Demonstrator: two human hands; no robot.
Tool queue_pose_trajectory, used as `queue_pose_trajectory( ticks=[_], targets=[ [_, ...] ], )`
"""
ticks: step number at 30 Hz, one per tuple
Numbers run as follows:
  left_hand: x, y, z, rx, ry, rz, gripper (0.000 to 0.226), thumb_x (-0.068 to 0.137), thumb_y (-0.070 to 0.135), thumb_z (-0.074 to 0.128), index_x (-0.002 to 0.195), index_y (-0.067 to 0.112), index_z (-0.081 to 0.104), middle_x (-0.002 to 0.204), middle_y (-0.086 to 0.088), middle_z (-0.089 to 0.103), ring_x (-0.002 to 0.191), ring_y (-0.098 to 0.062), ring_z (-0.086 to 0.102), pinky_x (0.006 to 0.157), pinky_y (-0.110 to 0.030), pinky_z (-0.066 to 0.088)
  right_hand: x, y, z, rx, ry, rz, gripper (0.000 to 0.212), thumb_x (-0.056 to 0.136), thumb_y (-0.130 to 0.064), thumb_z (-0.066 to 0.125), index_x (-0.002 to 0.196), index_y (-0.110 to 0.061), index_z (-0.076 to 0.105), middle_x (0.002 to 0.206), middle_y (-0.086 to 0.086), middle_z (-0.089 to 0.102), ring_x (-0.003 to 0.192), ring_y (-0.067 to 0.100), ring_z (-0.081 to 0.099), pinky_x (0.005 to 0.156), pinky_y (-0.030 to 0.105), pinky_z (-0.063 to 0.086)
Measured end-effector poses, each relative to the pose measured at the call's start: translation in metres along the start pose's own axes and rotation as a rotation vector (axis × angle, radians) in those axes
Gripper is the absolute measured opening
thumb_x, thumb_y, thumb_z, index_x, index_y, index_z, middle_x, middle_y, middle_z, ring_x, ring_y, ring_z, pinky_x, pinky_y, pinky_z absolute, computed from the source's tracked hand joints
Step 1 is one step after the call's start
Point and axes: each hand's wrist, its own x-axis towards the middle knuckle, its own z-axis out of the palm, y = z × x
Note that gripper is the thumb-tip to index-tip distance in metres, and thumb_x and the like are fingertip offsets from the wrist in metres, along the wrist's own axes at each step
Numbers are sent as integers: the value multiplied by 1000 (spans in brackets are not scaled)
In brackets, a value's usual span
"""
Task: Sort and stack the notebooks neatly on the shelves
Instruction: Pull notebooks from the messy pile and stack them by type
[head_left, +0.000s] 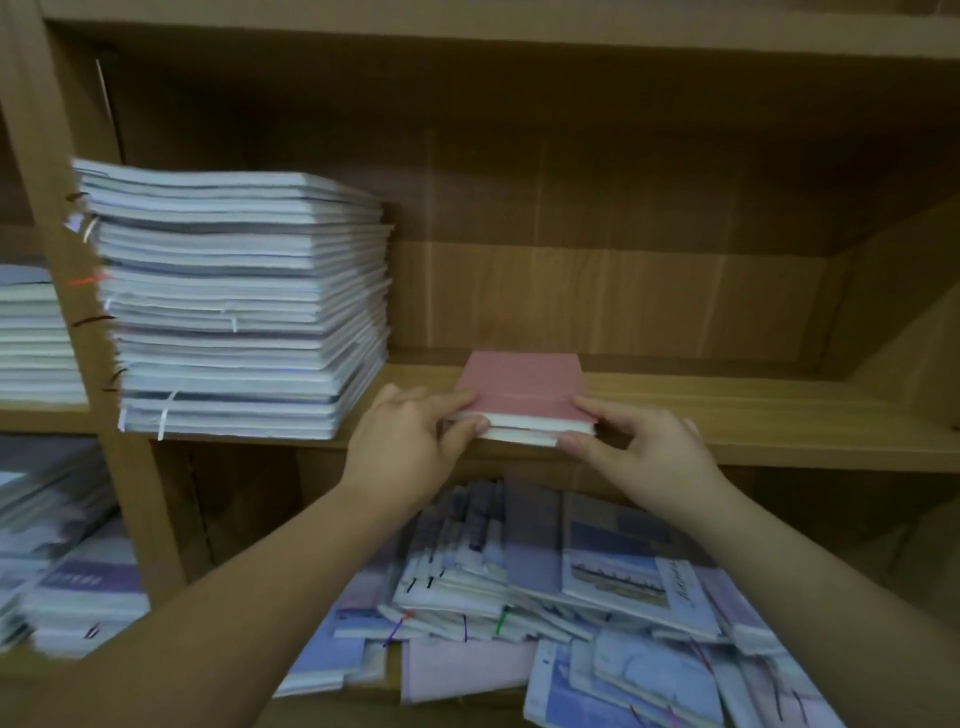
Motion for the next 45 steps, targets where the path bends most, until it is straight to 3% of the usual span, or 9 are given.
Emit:
queue_pose_trajectory(
  ticks=[7,12,15,18,21,27,33,40,45],
  targets=[
    [-10,3,8,-17,79,-11,52,95,59,48,133,29,67,107,-3,69,99,-30,56,86,-39,51,-1,0,8,129,103,53,59,81,-70,66,135,-48,58,132,-19,64,127,7,55,113,37,37],
    [-92,25,17,-233,176,-5,13,99,27,59,110,21,58,105,8,51,94,-12,52,77,-29,44,-67,32,44,424,530,-7,21,95,-32,67,116,-29,70,109,-14,60,99,2,61,80,15,47],
    [-125,36,65,-384,-389,-119,13,100,32,61,109,40,60,108,26,53,100,0,55,82,-29,49,-87,84,92,283,268,184,21,96,-32,65,116,-27,67,116,-14,55,103,8,61,82,23,50],
    [-122,56,123,-393,-590,-168,34,101,32,61,134,27,61,132,16,56,120,-8,56,104,-29,47,-85,137,124,11,-118,381,46,93,-54,60,133,-32,62,142,-7,58,134,20,51,114,41,39],
    [-100,73,175,-449,-608,-395,46,100,36,61,142,17,58,142,3,58,130,-19,55,110,-33,45,-94,173,131,-281,-136,436,63,91,-69,48,150,-47,39,164,-5,28,154,27,15,122,55,7],
    [-73,93,235,-442,-528,-672,33,89,41,74,84,9,66,84,-6,69,88,-29,68,75,-28,52,-106,218,128,-55,-108,489,61,86,-64,55,143,-43,52,160,-4,38,150,18,29,118,35,26],
    [-101,112,214,-742,-503,-676,22,99,32,63,91,14,52,79,-13,56,68,-26,56,62,-37,49,-112,215,116,312,183,565,61,74,-70,47,78,-12,66,75,4,61,76,22,62,76,45,51],
    [-104,85,161,-869,-366,-679,20,103,36,57,113,20,64,77,-15,66,48,-18,54,48,-27,46,-111,184,131,692,12,740,57,76,-52,81,125,-29,62,109,5,71,100,28,70,92,50,57],
    [-103,39,155,-364,-512,-640,26,100,43,58,105,17,61,80,-15,71,63,-27,62,65,-41,58,-105,155,125,768,3,561,48,85,-32,81,129,-33,62,127,-10,56,115,17,53,99,39,46]
  ],
)
